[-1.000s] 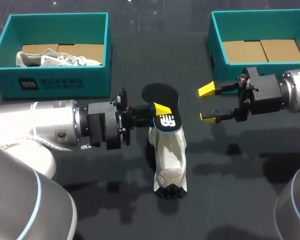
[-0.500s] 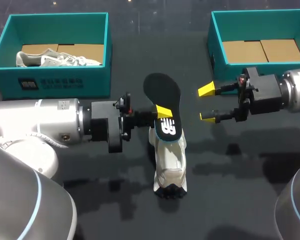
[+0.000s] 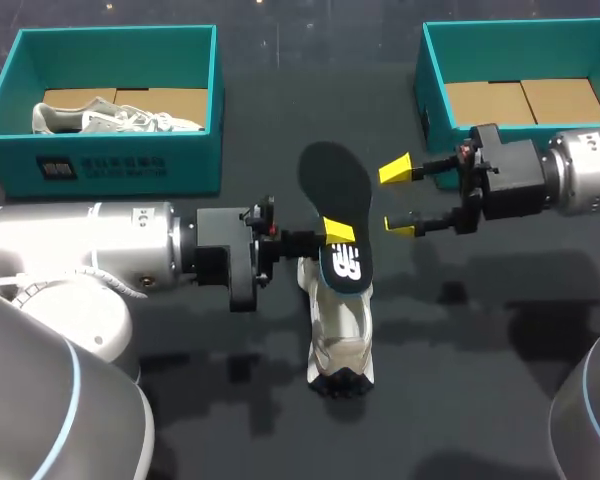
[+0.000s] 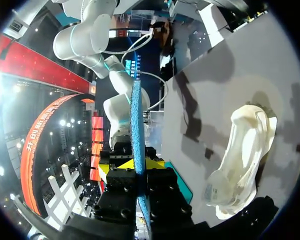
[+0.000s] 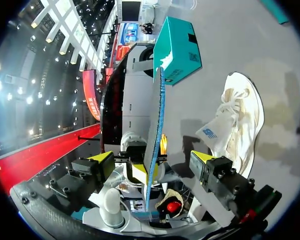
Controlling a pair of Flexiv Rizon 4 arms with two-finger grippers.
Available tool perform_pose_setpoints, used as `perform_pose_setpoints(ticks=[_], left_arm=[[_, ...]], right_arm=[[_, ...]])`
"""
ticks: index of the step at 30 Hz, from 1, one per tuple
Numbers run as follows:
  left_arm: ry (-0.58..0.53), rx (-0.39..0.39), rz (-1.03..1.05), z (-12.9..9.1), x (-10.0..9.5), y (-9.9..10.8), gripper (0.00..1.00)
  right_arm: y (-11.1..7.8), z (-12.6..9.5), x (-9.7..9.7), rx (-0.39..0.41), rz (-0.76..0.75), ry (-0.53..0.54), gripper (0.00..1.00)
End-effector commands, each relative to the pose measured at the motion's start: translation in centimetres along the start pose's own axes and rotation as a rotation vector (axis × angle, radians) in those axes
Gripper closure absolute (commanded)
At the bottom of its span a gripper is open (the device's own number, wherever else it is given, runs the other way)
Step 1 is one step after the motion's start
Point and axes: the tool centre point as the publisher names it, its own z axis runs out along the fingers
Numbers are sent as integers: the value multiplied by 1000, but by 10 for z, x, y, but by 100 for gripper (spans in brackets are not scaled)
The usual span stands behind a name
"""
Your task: Take the shoe out of the shoebox, open the shoe tongue, remove and reinsert the insole, then place the shoe into the shoebox
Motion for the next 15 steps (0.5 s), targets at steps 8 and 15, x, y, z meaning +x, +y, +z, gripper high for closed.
perform_pose_setpoints(ticks=[8, 15], left_arm=[[32, 38, -22, 13, 2, 8, 100], [29, 27, -15, 18, 4, 9, 100]], right_arm=[[9, 19, -8, 6, -15, 7, 0], [11, 24, -8, 9, -3, -8, 0]])
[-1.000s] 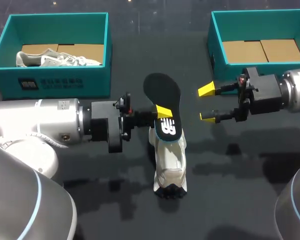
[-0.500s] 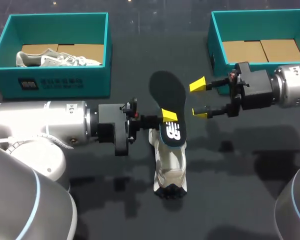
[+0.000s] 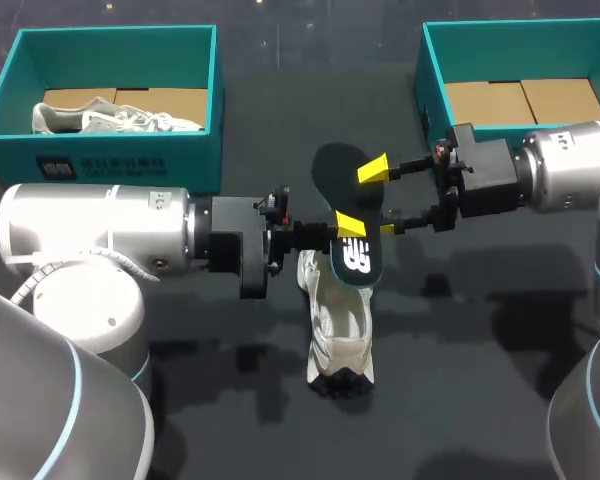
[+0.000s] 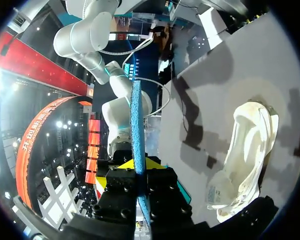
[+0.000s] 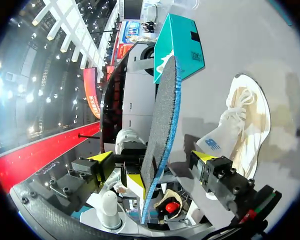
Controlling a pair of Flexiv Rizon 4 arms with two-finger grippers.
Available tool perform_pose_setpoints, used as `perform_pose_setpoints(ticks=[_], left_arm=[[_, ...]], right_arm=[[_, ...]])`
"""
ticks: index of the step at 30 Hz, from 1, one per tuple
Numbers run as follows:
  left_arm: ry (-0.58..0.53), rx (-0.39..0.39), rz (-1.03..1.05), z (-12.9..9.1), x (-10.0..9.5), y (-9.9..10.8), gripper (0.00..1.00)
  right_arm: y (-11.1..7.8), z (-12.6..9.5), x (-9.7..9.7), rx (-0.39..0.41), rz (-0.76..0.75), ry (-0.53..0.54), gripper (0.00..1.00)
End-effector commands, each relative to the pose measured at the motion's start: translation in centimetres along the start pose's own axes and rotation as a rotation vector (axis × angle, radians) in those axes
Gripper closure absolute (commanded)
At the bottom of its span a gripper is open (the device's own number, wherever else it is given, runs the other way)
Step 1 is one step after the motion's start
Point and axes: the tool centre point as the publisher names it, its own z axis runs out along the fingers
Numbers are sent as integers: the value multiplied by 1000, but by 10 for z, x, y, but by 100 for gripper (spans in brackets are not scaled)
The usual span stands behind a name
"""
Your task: Take the shoe out of the shoebox, open the shoe tongue, remove and reinsert the insole, then place the shoe into the shoebox
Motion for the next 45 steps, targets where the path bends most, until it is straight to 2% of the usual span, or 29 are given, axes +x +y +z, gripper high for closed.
perform_pose_setpoints(ticks=[1, 6, 10, 14, 16, 31, 36, 45], left_arm=[[-4, -11, 15, 6, 2, 1, 100], [-19, -16, 36, 11, 3, 6, 100], [-27, -16, 52, 14, 6, 9, 100], [-39, -13, 65, 17, 9, 12, 100], [-45, -11, 67, 17, 10, 13, 100], [-55, -23, 102, 18, 14, 15, 100], [-62, -30, 108, 17, 14, 16, 100], [-71, -25, 107, 15, 15, 13, 100]], right_arm=[[0, 7, -1, 6, 12, -15, 0], [-4, 13, -8, 12, 32, -3, 0], [-6, 18, -9, 15, 42, 5, 34], [-7, 22, -8, 19, 42, 7, 42], [-7, 24, -8, 24, 39, 7, 52], [-7, 25, -7, 17, 14, 17, 58], [-5, 23, -8, 13, 5, 25, 66], [-1, 19, -8, 19, 0, 21, 71]])
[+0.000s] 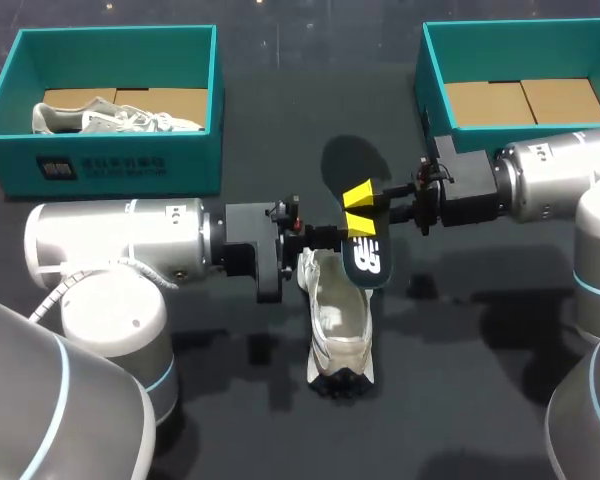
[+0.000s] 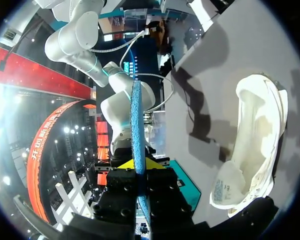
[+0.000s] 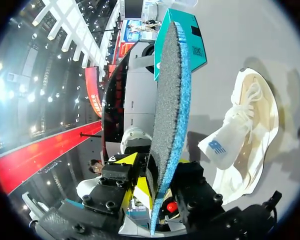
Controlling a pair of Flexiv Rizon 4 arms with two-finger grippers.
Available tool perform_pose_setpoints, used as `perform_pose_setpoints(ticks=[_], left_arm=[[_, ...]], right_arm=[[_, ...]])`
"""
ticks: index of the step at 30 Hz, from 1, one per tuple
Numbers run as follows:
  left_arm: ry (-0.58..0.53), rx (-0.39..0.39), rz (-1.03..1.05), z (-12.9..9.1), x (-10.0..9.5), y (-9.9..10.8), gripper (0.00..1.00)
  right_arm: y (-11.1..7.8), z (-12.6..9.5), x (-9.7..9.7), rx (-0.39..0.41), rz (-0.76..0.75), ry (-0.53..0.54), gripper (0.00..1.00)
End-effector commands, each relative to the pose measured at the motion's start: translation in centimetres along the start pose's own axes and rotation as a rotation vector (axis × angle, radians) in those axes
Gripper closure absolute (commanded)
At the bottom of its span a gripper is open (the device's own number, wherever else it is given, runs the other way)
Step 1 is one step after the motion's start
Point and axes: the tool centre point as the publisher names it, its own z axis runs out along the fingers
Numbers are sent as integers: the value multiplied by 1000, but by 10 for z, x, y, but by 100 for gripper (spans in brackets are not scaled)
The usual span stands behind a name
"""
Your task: Take the shoe out of the shoebox, open the shoe tongue, remove and reinsert the insole, then place the shoe into the shoebox
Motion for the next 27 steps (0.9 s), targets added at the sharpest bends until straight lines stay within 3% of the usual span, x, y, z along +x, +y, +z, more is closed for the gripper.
perform_pose_setpoints(ticks=[1, 5, 14, 19, 26, 27], left_arm=[[-8, -2, 3, -2, 2, -3, 100], [-11, -4, 5, -3, 1, -3, 100], [-14, -12, 13, -4, 1, -1, 100], [-14, -10, 15, -4, 1, -1, 100], [-9, -12, 7, -4, 2, -1, 100], [-8, -14, 4, -5, 2, -1, 89]], right_arm=[[2, -3, 0, 5, 2, -4, 72], [3, -7, -1, 0, 2, -2, 71], [3, -8, -2, 6, 3, 9, 82], [2, -7, -3, 8, 4, 12, 100], [2, -6, -3, 12, 2, 10, 100], [2, -6, -3, 13, 2, 11, 100]])
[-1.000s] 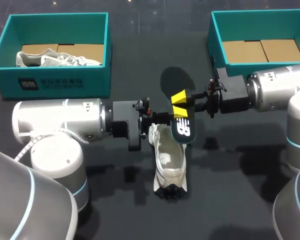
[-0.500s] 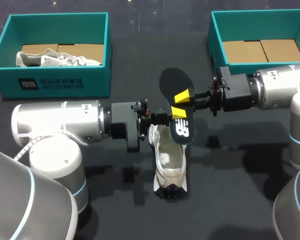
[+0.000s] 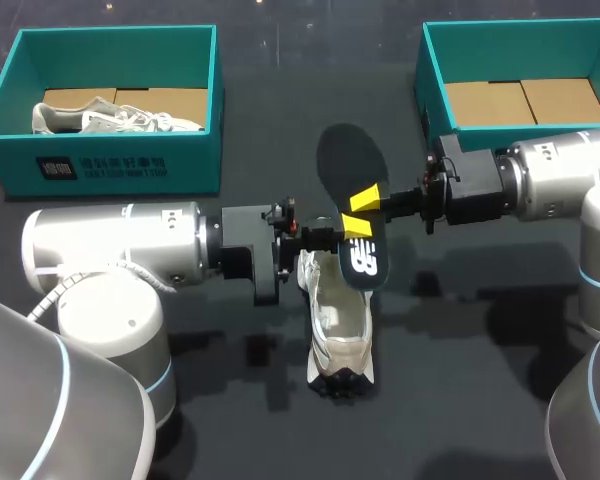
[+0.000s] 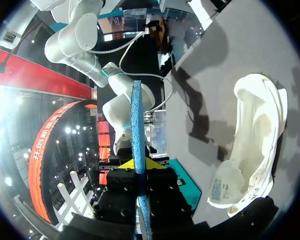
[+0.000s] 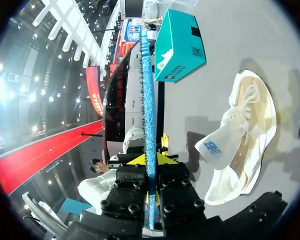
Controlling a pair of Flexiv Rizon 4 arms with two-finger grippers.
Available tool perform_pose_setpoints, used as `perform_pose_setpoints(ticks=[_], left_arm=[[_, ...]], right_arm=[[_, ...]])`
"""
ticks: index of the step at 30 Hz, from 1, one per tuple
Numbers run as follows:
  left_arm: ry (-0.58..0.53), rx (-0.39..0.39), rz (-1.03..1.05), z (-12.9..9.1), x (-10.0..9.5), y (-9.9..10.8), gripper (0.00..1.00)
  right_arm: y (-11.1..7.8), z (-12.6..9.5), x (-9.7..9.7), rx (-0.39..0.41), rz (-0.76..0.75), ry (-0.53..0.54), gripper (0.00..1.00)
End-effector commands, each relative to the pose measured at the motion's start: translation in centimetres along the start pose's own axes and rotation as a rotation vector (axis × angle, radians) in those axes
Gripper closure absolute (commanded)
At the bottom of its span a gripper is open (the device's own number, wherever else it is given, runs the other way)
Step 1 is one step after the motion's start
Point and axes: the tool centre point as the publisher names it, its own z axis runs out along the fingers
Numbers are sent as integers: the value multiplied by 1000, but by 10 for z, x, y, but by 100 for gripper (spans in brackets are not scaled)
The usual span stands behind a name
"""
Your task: Take the shoe out of the shoebox, open the shoe tongue, remove and reinsert the insole, then place the shoe into the shoebox
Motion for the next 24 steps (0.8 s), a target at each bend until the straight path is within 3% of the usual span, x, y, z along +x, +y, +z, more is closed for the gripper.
perform_pose_setpoints(ticks=[1, 2, 3, 9, 16, 18, 24], left_arm=[[5, -7, -9, -2, 0, -1, 56], [8, -7, -13, -4, -1, -1, 18], [9, -6, -16, -7, -3, -1, 0], [52, -3, -56, -34, -17, 3, 0], [187, -35, -74, -67, -25, 28, 0], [140, -65, -2, -74, -28, 38, 0], [140, -65, -2, -74, -28, 38, 0]], right_arm=[[-1, 2, 0, 4, 0, -2, 100], [-1, 2, 0, 5, 0, -2, 100], [-1, 2, 0, 6, 0, -1, 100], [-2, 2, -4, 5, 4, 7, 100], [-3, 7, -13, 11, 15, 24, 100], [-4, 8, -15, 13, 18, 27, 100], [-4, 9, -17, 6, 8, 51, 100]])
